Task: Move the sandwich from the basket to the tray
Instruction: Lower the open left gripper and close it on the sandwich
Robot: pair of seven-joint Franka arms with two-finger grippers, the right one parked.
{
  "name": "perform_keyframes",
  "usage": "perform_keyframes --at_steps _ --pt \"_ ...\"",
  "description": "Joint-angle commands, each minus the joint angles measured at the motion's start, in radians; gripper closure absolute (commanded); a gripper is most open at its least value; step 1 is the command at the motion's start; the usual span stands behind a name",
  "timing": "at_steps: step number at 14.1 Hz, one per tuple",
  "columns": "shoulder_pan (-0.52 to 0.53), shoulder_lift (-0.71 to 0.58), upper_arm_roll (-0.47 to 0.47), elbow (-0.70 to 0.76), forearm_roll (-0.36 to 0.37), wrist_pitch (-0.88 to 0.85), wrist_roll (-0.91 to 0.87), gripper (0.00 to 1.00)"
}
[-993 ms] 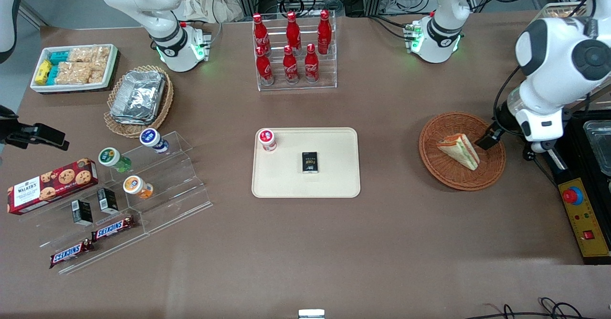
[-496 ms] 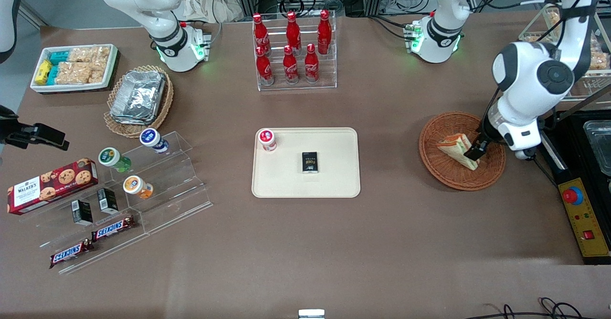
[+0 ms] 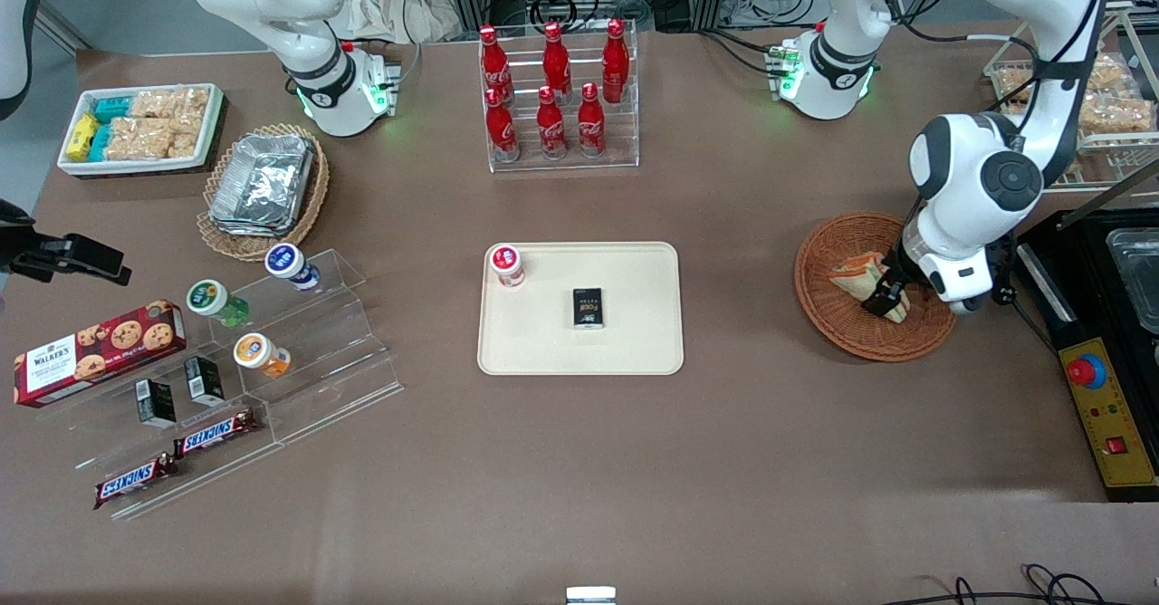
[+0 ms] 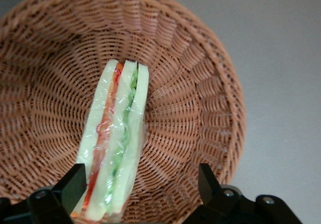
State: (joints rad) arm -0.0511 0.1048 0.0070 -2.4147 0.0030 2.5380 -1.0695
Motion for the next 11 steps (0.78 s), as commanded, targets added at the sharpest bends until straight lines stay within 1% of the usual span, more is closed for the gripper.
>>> perform_keyframes --at_steps 1,3,5,6,9,10,11 --pt "0.004 0.016 0.007 -0.108 0.011 0.183 -0.017 0.0" --pt "0.011 0.042 0.013 -0.121 0.011 0.222 -0.012 0.0" --pt "0.011 0.047 0.013 -0.116 0.011 0.222 -0.014 0.0" --pt "0.013 0.047 0.013 -0.113 0.009 0.222 -0.014 0.02" --pt "0.011 0.038 0.013 -0.103 0.006 0.219 -0.038 0.45" --pt "0.011 0.033 0.011 -0.095 0.006 0.216 -0.037 0.64" --pt "0.011 0.023 0.011 -0.09 0.006 0.212 -0.037 0.78"
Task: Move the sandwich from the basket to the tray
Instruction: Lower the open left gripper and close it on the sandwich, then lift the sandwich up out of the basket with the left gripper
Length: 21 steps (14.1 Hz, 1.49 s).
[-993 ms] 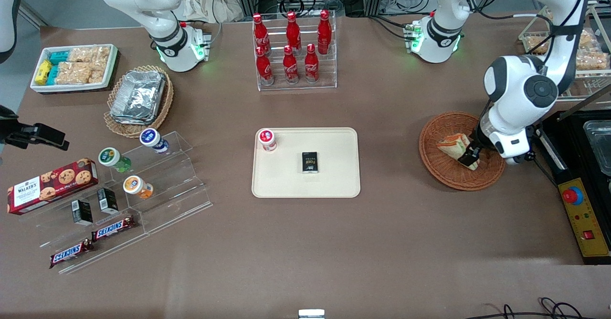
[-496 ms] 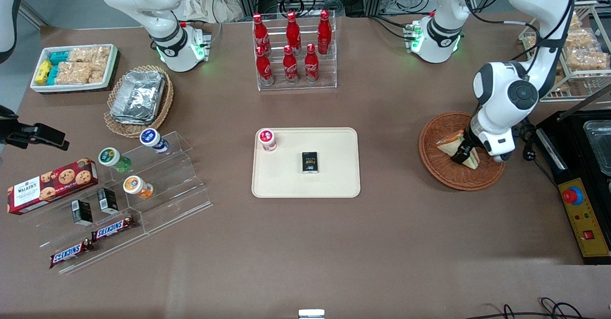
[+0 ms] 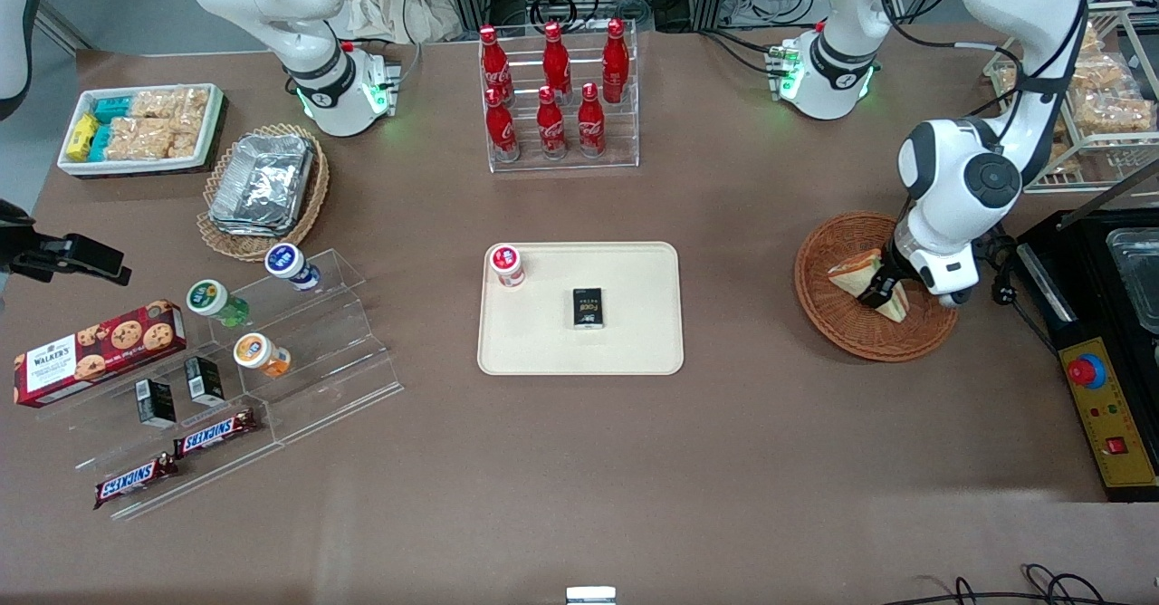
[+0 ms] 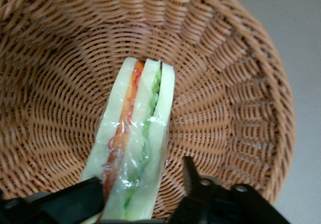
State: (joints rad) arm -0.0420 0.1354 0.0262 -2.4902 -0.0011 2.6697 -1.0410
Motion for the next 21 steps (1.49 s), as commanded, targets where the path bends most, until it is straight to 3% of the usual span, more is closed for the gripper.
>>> perform_keyframes --at_steps 1,2,4,5,14,21 --pt "0.002 -0.016 -0.009 -0.004 0.01 0.069 -0.063 0.79" --pt "0.001 -0.022 -0.009 0.01 0.01 0.041 -0.063 0.76" --pt "0.001 -0.039 -0.011 0.04 0.009 -0.022 -0.063 0.98" --pt "0.001 -0.046 -0.012 0.051 0.007 -0.042 -0.065 1.0" --pt "-0.004 -0.106 -0.018 0.134 -0.002 -0.226 -0.053 1.0" --pt "-0.012 -0.129 -0.077 0.483 -0.02 -0.69 0.039 1.0"
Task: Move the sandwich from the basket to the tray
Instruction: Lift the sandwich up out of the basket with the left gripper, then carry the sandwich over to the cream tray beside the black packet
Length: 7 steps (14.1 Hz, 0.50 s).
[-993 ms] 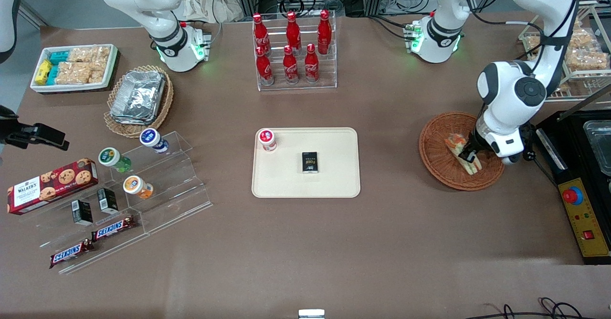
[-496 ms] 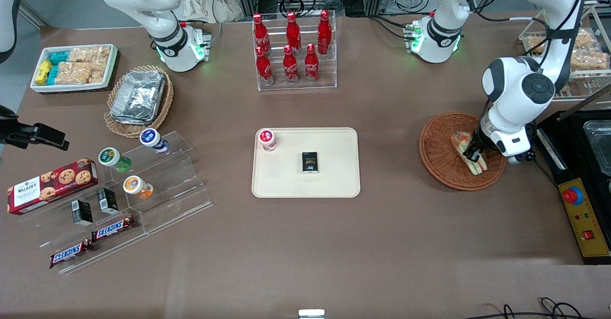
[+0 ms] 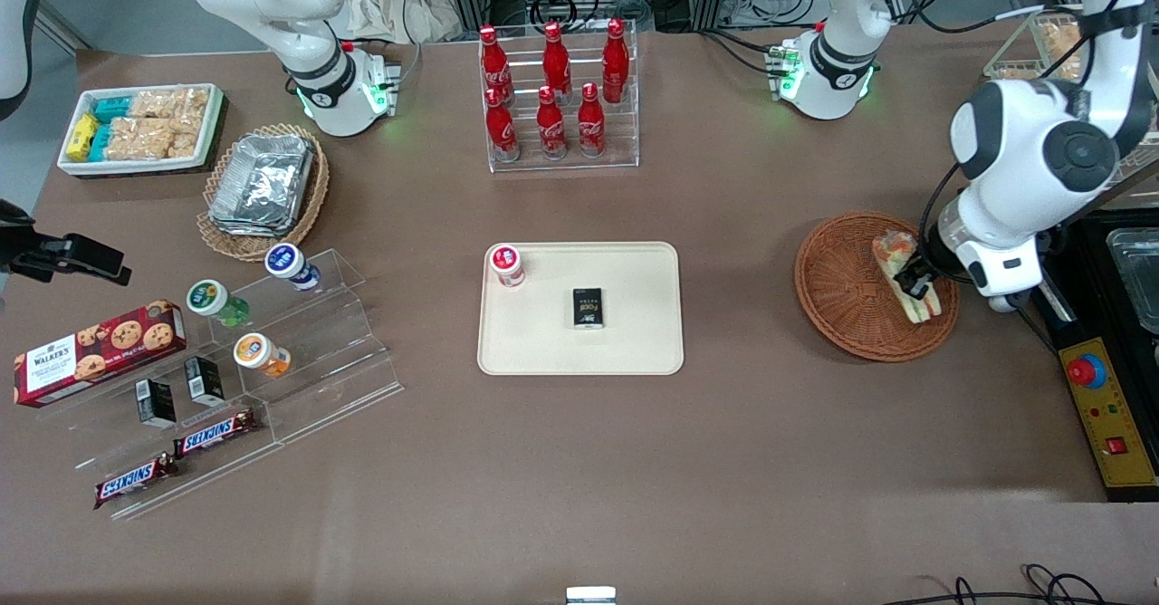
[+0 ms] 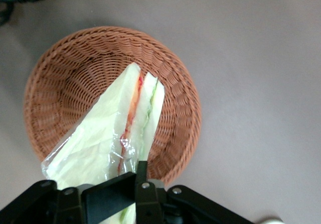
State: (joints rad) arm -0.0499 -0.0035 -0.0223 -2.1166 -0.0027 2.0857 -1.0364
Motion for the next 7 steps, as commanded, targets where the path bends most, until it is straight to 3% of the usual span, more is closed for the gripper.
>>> perform_keyframes --at_steps 1,5,7 --pt "-0.004 0.007 -0.037 0.154 -0.034 -0.155 0.082 1.0" --pt "-0.004 0.013 -0.062 0.326 -0.057 -0.387 0.388 1.0" --pt "-0.004 0.017 -0.085 0.383 -0.1 -0.421 0.444 1.0"
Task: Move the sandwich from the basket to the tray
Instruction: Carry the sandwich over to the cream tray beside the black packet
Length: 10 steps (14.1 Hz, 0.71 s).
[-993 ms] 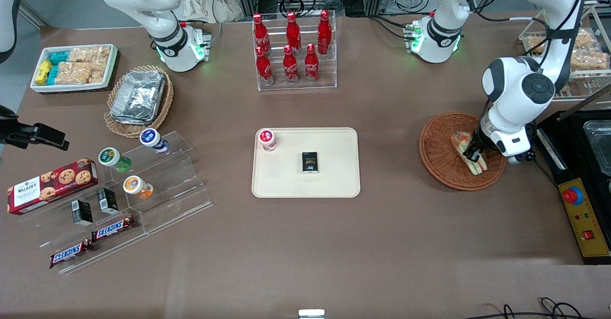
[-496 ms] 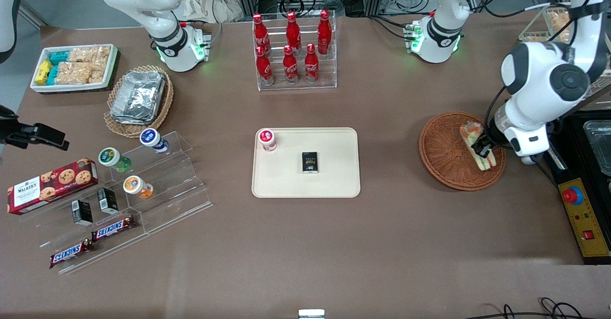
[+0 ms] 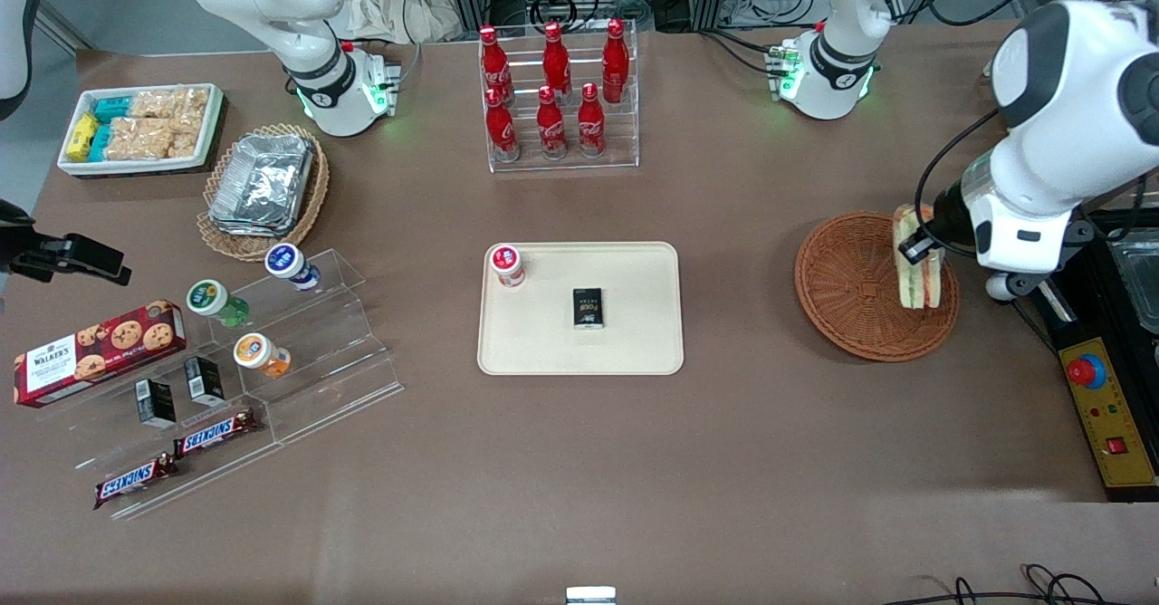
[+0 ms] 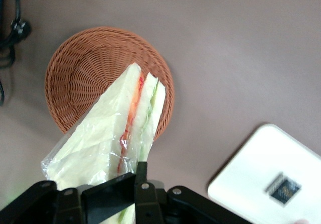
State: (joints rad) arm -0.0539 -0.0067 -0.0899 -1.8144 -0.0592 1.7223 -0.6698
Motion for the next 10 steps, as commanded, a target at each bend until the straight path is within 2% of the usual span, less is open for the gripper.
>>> perform_keyframes --at_steps 1,3,5,8,10 --pt "0.0 0.028 -0.022 0.092 -0.062 -0.058 0.091 1.0" --pt "-0.015 0.056 -0.071 0.122 -0.065 -0.06 0.197 1.0" --pt "-0.021 0.079 -0.121 0.13 -0.077 -0.05 0.193 1.0" --pt "-0.024 0.114 -0.175 0.133 -0.166 0.032 0.18 1.0" --pt "-0.035 0.164 -0.24 0.132 -0.195 0.112 0.165 1.0"
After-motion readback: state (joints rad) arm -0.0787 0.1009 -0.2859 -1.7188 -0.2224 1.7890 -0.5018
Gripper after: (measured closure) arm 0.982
